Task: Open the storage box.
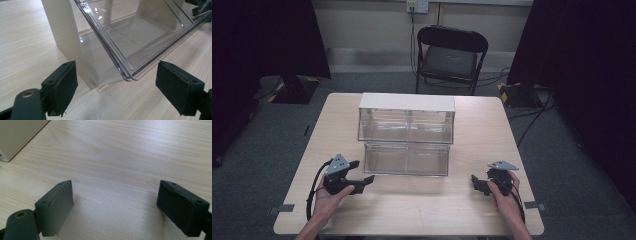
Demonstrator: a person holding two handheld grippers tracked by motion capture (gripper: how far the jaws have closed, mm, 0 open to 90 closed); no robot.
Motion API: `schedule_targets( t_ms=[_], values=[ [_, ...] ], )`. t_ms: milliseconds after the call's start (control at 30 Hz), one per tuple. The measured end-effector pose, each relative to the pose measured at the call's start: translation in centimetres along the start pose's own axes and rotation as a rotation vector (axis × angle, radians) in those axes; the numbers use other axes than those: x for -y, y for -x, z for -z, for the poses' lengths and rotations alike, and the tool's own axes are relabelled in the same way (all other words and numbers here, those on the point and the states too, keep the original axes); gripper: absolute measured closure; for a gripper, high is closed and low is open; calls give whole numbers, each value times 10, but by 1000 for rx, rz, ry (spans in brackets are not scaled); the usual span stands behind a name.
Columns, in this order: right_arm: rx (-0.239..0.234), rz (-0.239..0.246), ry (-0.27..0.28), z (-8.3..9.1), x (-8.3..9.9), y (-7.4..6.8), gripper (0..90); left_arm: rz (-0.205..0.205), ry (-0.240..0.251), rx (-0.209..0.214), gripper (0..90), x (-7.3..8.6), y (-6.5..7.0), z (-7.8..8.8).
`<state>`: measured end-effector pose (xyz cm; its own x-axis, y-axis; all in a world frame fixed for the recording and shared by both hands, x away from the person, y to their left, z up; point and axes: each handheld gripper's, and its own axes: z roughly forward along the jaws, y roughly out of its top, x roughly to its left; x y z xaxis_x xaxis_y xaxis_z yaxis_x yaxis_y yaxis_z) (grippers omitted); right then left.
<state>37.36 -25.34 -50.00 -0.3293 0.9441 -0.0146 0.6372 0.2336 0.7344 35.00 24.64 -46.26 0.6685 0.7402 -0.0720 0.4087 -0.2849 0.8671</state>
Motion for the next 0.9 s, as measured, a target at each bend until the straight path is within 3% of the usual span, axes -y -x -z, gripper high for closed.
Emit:
schedule_targets(
  t_ms=[333, 533, 900],
  values=[
    [0, -1, 0, 0, 0, 0, 129, 3, 11, 5, 159, -1, 1, 1],
    [0, -1, 0, 0, 0, 0, 128, 5, 44, -12, 165, -3, 1, 3],
    [0, -2, -1, 0, 0, 0, 124, 27, 33, -3, 157, -3, 0, 1]
  ],
)
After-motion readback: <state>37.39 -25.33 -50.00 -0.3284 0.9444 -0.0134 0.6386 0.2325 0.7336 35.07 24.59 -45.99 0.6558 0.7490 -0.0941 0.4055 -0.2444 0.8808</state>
